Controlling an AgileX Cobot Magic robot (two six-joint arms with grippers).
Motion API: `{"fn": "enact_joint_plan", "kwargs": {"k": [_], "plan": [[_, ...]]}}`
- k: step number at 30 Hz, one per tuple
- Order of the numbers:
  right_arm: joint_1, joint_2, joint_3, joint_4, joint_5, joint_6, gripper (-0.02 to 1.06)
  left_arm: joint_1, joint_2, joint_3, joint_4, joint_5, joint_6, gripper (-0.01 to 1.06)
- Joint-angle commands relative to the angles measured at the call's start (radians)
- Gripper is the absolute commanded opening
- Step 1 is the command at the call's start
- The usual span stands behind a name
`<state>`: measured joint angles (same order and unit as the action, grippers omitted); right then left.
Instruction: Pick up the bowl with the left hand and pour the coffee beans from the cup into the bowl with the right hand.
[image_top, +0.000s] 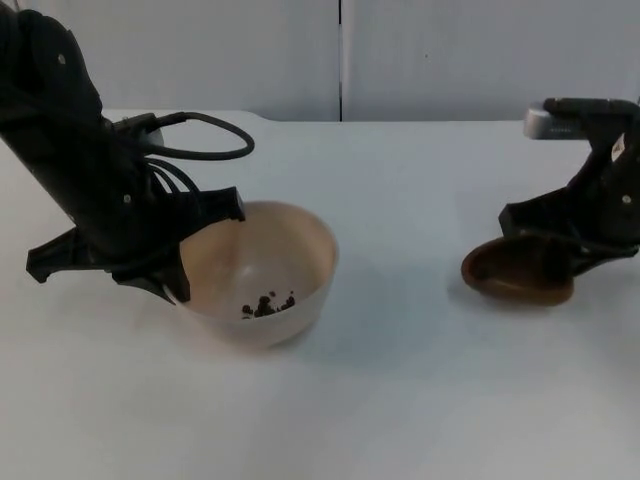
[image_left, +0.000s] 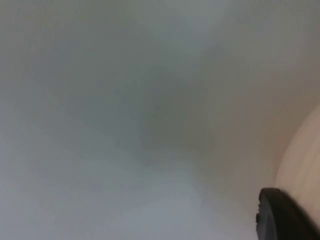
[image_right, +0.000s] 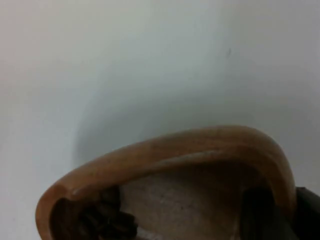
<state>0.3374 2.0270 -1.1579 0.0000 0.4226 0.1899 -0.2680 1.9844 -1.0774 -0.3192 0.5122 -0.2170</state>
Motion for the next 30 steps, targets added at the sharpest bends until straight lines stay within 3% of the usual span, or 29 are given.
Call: {"fn": "enact_joint_plan", "kwargs": {"k": [1, 26, 28, 30], "plan": [[-0.005, 0.012, 0.003, 0.000, -0.027, 0.010, 0.00, 0.003, 0.001, -0.005, 0.005, -0.004, -0.001, 0.00], [-0.005, 0.082, 0.003, 0.000, -0.055, 0.042, 0.00, 0.003, 0.001, -0.005, 0.033, -0.020, 0.008, 0.01], [-0.005, 0.082, 0.003, 0.000, -0.055, 0.042, 0.00, 0.003, 0.001, -0.005, 0.033, -0.020, 0.008, 0.09], [-0.005, 0.082, 0.003, 0.000, -0.055, 0.042, 0.00, 0.003, 0.001, -0.005, 0.031, -0.020, 0.008, 0.24]]}}
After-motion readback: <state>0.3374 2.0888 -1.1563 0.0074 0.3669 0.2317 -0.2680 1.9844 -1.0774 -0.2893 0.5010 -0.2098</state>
